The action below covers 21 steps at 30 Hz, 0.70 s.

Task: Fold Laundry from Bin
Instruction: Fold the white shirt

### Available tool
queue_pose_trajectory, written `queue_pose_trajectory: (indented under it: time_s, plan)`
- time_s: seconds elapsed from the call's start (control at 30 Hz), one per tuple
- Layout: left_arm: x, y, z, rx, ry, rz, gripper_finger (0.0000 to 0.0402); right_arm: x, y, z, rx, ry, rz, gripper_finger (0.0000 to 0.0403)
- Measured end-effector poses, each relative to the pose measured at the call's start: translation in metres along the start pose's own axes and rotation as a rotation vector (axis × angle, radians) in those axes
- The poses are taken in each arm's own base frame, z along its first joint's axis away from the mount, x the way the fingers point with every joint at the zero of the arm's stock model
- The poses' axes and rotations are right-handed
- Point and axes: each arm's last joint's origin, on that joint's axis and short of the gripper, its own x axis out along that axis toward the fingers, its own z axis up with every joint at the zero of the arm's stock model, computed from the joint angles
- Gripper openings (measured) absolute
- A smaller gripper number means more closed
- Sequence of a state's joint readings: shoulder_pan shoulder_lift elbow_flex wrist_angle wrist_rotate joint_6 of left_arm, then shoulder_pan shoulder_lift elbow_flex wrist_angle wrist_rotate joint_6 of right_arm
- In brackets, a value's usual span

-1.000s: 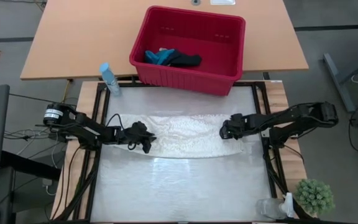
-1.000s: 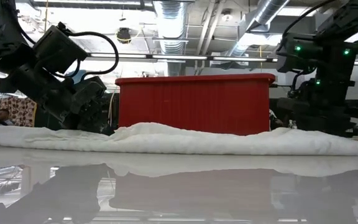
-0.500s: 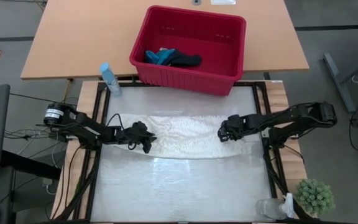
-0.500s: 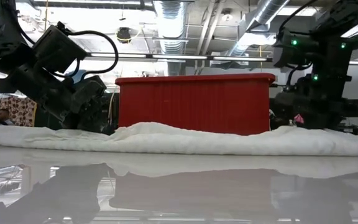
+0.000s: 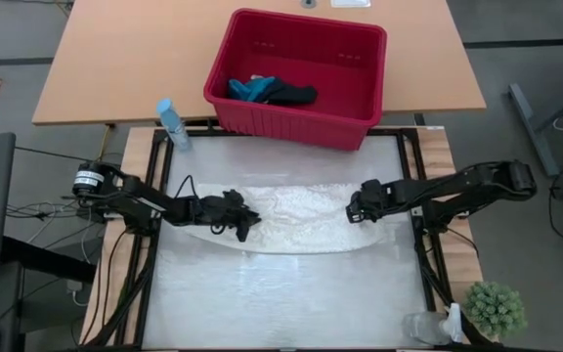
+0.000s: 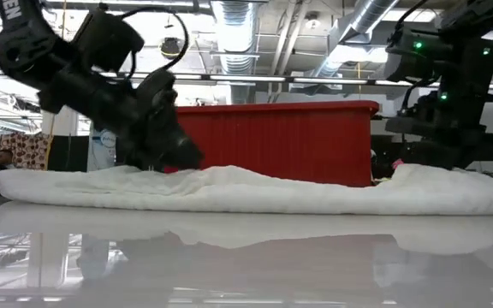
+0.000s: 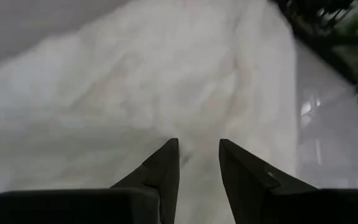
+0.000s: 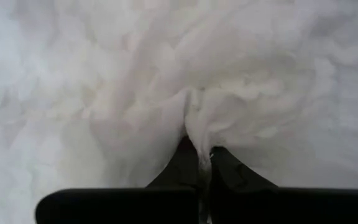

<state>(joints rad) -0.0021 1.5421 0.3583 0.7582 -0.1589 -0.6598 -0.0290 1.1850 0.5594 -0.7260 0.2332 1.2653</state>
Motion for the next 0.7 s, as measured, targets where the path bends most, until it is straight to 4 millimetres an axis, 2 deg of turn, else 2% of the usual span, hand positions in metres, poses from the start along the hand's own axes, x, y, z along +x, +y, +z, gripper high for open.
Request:
queue_pose_trajectory:
  time_s: [0.2,0.3,0.47,0.7]
  plan:
    - [0.011,-0.016,0.021,0.036,-0.073,0.020,0.0102,-0.005,-0.010,-0.006,0.032,-0.015,-0.093,0.0030]
    - [0.016,-0.027,0.037,0.058,-0.130,0.006,0.0102,-0.009,-0.007,-0.006,0.034,-0.039,-0.050,0.0030]
    - [0.021,-0.044,0.050,0.098,-0.146,-0.056,0.0102,-0.021,-0.002,-0.005,0.023,-0.074,-0.018,0.0030]
    - [0.049,-0.047,0.049,0.089,-0.189,-0.037,0.0095,-0.035,0.004,0.001,0.008,-0.126,-0.009,0.0030]
